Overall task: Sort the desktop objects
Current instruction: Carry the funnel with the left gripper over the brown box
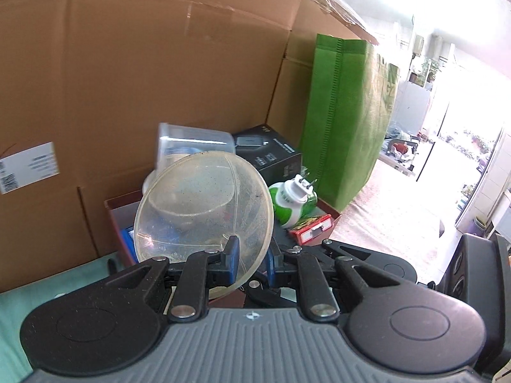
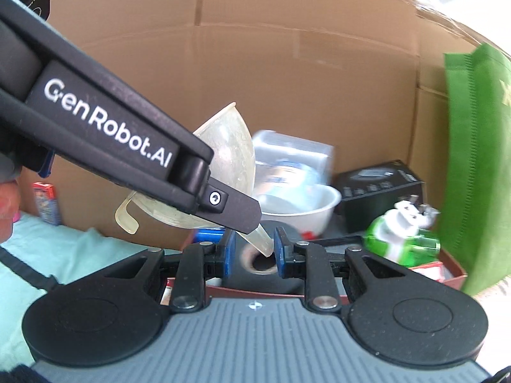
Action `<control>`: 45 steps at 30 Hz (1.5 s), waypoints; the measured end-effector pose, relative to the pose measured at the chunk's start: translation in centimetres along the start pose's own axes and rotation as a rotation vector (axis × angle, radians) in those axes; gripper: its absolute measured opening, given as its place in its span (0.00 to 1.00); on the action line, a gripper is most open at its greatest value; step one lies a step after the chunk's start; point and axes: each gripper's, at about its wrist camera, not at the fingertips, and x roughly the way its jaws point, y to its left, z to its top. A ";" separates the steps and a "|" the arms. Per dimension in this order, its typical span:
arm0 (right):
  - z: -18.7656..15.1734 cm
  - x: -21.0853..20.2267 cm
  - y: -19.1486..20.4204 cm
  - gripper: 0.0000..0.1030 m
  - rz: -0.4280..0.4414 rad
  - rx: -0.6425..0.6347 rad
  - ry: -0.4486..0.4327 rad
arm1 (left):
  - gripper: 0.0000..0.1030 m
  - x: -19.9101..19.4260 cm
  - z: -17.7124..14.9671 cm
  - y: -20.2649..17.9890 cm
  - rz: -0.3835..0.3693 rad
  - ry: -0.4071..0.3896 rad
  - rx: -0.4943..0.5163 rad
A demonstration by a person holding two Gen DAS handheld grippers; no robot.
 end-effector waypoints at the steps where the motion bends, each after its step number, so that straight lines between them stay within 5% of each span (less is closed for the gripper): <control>1: -0.5 -0.3 -0.4 0.24 -0.005 0.006 -0.001 | 0.16 0.4 0.3 -0.2 -0.001 0.002 0.003; 11: 0.2 0.0 -2.9 0.24 0.000 0.019 0.004 | 0.17 2.3 1.0 0.0 -0.024 0.016 -0.013; 21: -1.1 -0.2 -4.7 0.24 -0.090 -0.006 0.037 | 0.18 5.8 1.0 -1.5 -0.104 0.057 -0.018; 36: -2.2 0.7 -5.5 0.26 -0.114 0.010 0.075 | 0.37 7.7 0.5 -1.7 -0.050 0.060 0.005; 38: -2.2 0.4 -5.5 0.34 -0.107 0.009 0.076 | 0.47 7.8 0.5 -1.6 -0.034 0.055 0.002; 41: -2.4 -0.2 -5.0 0.43 -0.095 -0.005 0.068 | 0.50 7.3 0.2 -1.1 -0.038 0.056 -0.007; 45: -2.4 -1.0 -4.2 0.44 -0.110 -0.044 0.052 | 0.56 6.7 0.0 -1.1 -0.029 0.045 -0.003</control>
